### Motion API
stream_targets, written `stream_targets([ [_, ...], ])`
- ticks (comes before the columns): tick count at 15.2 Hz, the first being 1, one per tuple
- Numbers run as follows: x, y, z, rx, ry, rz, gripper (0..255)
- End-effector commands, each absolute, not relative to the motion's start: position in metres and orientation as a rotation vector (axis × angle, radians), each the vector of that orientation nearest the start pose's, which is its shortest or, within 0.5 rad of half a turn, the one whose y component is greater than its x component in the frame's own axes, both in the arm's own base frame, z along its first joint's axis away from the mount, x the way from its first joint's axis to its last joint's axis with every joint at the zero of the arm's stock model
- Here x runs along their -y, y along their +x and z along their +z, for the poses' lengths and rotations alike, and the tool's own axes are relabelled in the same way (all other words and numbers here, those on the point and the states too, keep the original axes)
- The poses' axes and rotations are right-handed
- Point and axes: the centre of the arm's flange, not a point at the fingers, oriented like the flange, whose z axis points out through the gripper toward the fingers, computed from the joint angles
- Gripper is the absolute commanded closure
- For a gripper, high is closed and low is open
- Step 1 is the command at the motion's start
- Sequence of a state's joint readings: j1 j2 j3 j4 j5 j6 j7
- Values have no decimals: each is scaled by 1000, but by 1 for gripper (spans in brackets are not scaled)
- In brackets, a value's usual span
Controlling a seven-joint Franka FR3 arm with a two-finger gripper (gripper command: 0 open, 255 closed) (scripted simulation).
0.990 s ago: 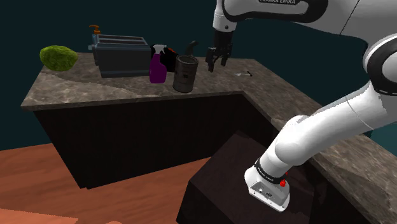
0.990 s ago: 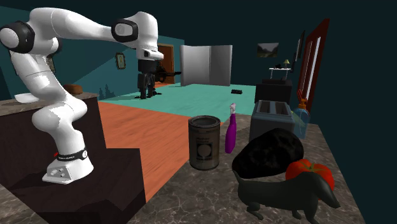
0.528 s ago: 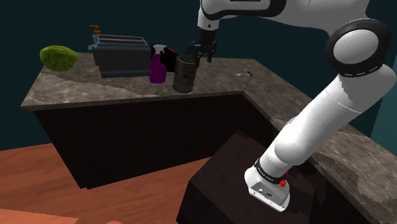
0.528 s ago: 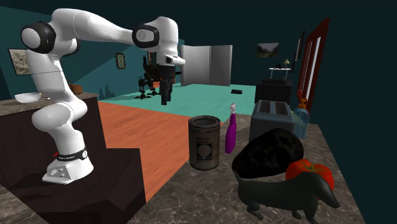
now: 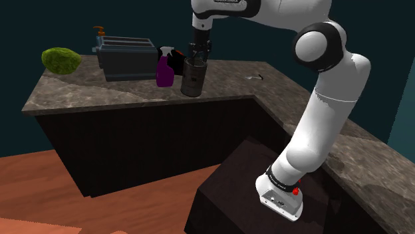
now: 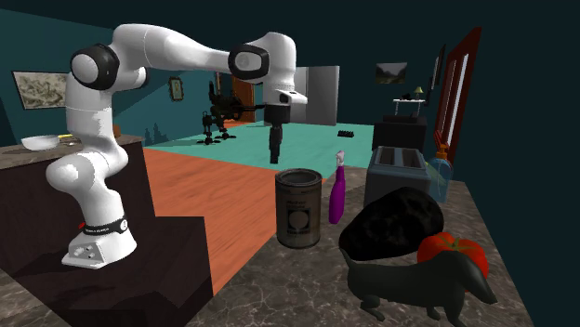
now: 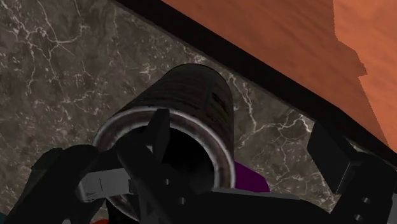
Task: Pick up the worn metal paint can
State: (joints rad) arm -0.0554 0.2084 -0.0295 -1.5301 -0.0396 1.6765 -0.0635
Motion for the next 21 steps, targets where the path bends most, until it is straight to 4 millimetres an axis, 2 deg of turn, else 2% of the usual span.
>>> stream_targets([
  [1,58,645,522,-17,-3173,103,0],
  [5,67,695,509,-4,-3157,103,0],
  [12,67,695,472,-4,-3157,103,0],
  [15,67,695,469,-4,-3157,103,0],
  [16,67,695,469,-4,-3157,103,255],
  [21,67,695,469,-4,-3157,103,255],
])
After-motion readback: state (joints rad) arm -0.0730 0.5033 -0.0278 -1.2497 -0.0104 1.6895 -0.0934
